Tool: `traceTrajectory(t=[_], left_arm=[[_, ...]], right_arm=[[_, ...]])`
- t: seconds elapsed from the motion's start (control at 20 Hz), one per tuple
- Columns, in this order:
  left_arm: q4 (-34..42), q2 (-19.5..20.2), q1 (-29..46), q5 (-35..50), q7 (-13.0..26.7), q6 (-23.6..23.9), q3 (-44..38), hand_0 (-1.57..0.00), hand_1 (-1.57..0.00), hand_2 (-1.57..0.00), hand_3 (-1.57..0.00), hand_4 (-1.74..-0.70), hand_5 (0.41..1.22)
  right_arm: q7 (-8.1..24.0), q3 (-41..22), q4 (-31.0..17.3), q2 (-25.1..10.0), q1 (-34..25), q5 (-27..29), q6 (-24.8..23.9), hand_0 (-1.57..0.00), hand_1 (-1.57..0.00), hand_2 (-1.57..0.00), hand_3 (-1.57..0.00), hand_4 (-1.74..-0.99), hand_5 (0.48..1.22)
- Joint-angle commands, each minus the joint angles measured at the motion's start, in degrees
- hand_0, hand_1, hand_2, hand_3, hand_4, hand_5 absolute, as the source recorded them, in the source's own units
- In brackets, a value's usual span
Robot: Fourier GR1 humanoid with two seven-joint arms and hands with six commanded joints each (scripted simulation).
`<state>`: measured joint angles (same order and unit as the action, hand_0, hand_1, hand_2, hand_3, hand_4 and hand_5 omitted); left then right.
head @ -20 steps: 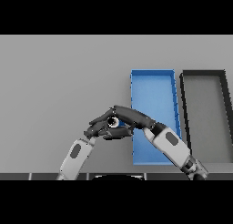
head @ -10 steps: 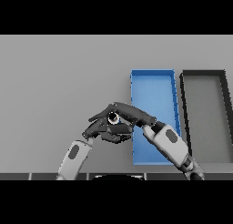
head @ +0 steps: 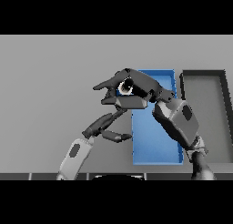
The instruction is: Pick up the blue pipe and place it into the blue bin.
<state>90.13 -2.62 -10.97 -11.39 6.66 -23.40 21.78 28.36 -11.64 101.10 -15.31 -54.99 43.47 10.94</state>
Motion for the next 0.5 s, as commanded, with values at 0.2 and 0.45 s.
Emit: traceTrajectory(t=[0.2, 0.45], left_arm=[[1.38, 0.38, 0.54, 0.29, 0.53, -0.36, 0.17, 0.00, 0.00, 0.00, 0.00, -0.89, 0.425], [1.58, 1.26, 0.55, -0.48, -0.83, 0.06, -0.05, 0.00, 0.00, 0.00, 0.00, -0.88, 0.412]], right_arm=[[-0.98, 6.76, -10.16, -7.09, -7.22, -3.86, -4.86, -1.57, -1.57, -1.57, -1.57, -1.741, 1.221], [-2.54, 9.69, -18.56, -12.73, -4.02, -7.38, -2.88, -1.57, -1.57, -1.57, -1.57, -1.741, 1.221]])
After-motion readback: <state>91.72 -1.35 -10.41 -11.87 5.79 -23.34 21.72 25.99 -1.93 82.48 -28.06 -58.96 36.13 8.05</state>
